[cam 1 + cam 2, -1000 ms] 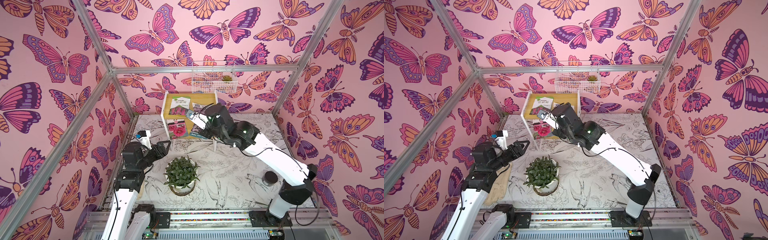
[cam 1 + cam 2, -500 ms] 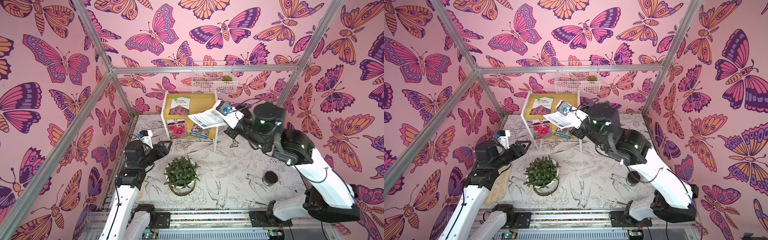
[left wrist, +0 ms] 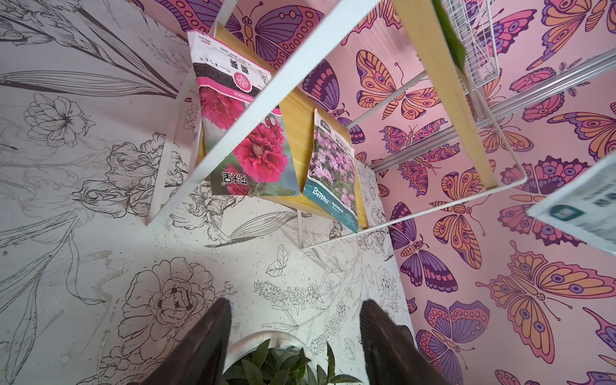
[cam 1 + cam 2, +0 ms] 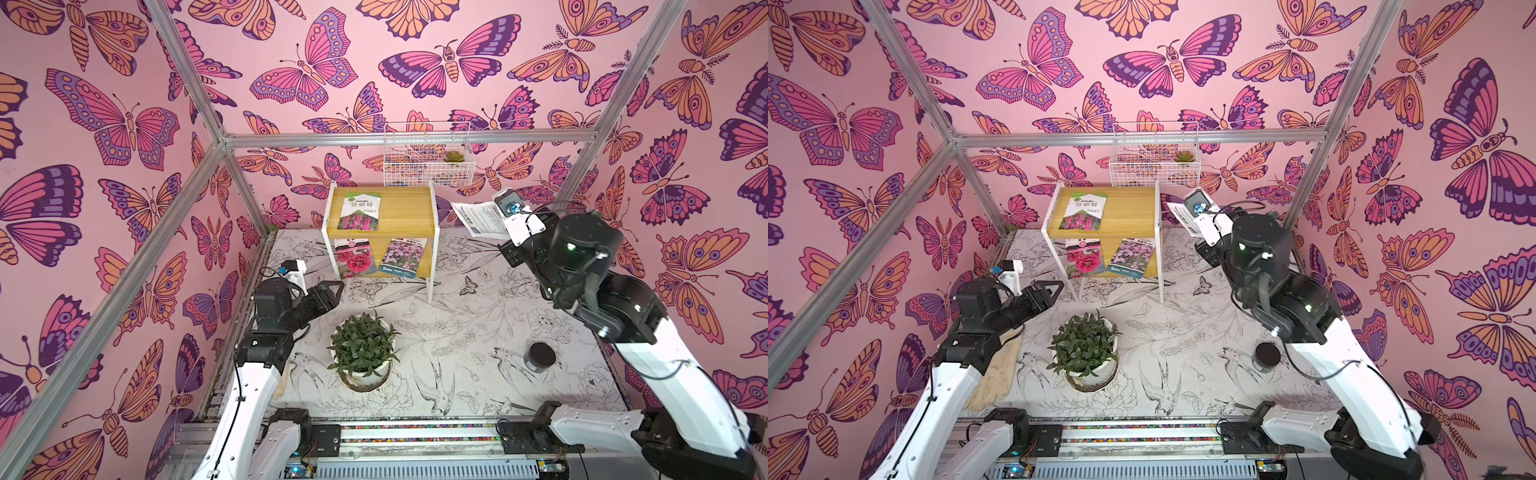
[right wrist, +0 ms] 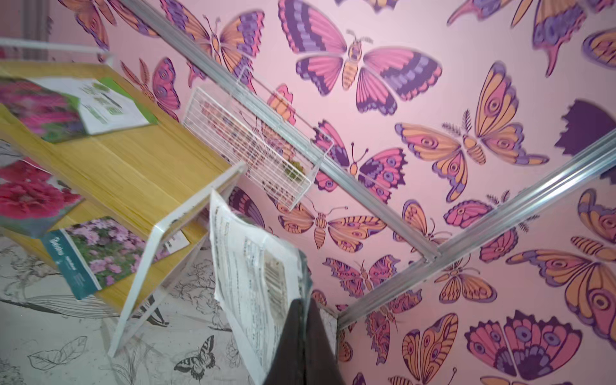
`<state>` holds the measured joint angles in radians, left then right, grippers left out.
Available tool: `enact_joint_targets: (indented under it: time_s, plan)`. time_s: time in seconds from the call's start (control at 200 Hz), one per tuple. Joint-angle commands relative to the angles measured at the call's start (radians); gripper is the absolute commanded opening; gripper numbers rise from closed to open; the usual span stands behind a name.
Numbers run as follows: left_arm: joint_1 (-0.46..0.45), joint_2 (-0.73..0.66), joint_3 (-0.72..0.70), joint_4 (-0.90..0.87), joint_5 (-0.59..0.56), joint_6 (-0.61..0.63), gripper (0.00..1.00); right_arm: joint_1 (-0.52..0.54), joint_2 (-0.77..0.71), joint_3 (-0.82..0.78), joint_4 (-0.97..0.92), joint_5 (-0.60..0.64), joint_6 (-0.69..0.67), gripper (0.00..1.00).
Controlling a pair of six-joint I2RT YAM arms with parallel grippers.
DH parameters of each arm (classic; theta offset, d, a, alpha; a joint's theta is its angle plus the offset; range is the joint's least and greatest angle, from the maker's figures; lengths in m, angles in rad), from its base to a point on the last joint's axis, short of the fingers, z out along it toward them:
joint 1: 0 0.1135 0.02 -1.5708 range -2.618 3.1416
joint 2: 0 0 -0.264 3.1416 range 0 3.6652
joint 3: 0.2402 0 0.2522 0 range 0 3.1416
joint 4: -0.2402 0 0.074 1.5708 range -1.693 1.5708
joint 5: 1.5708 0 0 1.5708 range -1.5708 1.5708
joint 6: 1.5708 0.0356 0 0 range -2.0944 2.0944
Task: Take the seed bag off the shelf
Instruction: Place the seed packet at the center of the board.
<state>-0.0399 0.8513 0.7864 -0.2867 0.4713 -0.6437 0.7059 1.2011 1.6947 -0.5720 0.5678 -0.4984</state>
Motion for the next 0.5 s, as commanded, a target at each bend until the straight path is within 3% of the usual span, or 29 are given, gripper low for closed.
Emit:
enact_joint_targets:
  time_s: [0.0,0.225,0.496]
  plan:
    - [-0.004,-0.021,-0.015,0.001,-0.024,0.025,0.65,-0.134,0.068,-0.041,0.005,-0.134,0.128,0.00]
    - [-0.004,-0.019,-0.036,-0.021,-0.070,0.058,0.65,-0.362,0.249,-0.140,0.064,-0.367,0.288,0.00]
    - [-0.004,0.027,-0.053,-0.020,-0.087,0.069,0.64,-0.431,0.483,-0.140,0.152,-0.476,0.272,0.00]
